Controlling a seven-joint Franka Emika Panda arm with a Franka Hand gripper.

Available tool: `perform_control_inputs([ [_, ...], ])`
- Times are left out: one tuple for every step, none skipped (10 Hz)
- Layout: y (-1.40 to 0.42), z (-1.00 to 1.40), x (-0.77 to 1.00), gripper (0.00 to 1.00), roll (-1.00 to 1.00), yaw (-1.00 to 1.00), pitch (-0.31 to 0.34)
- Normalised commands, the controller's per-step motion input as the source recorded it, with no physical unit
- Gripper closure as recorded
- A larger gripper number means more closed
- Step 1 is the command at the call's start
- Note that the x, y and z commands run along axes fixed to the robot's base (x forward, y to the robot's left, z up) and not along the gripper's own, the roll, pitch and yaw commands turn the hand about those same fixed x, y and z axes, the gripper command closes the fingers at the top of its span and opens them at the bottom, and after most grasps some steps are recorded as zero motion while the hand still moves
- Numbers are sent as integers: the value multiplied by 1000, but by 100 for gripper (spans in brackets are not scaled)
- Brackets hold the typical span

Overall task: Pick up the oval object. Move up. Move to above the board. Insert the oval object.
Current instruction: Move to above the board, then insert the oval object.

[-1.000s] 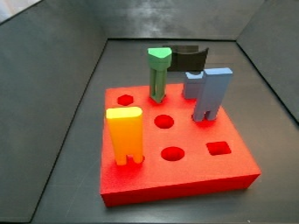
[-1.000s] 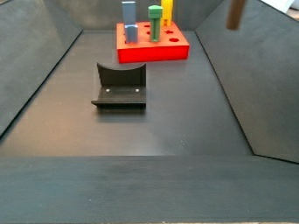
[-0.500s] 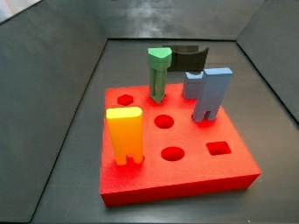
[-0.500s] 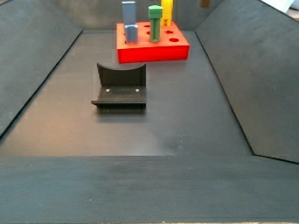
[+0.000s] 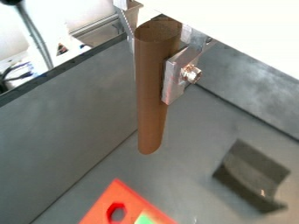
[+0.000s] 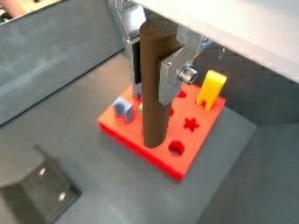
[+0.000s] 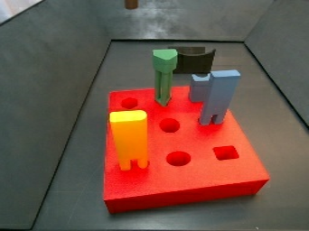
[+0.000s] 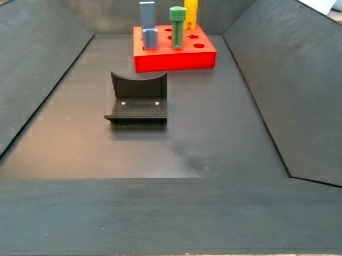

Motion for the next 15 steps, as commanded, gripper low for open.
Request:
perform_control_inputs([
  [-1000,126,457,100,8,2,137],
  [-982,129,470,100,7,12,143],
  [-578,91,315,100,16,11,148],
  [-348,61,211,100,25,11,126],
  [-185,39,113,100,33,8,79],
  [-149,-111,9,100,-34,-971,-30],
  [-149,-117,9,100,-30,-969,-33],
  [-143,-77,17,100,-49,-963,-33],
  [-149,-86,100,100,-49,-900,-14],
  [-160,-77,206,100,-53,-809,-10],
  [-160,-91,231,100,-49,-789,-9],
  [-146,-163,9,100,-13,-977,-29],
  [-49,-229,0,100,-11,-1000,-34],
  [-34,-223,0,100,-14,-1000,-21],
  [-77,-246,243,100,0,-817,0],
])
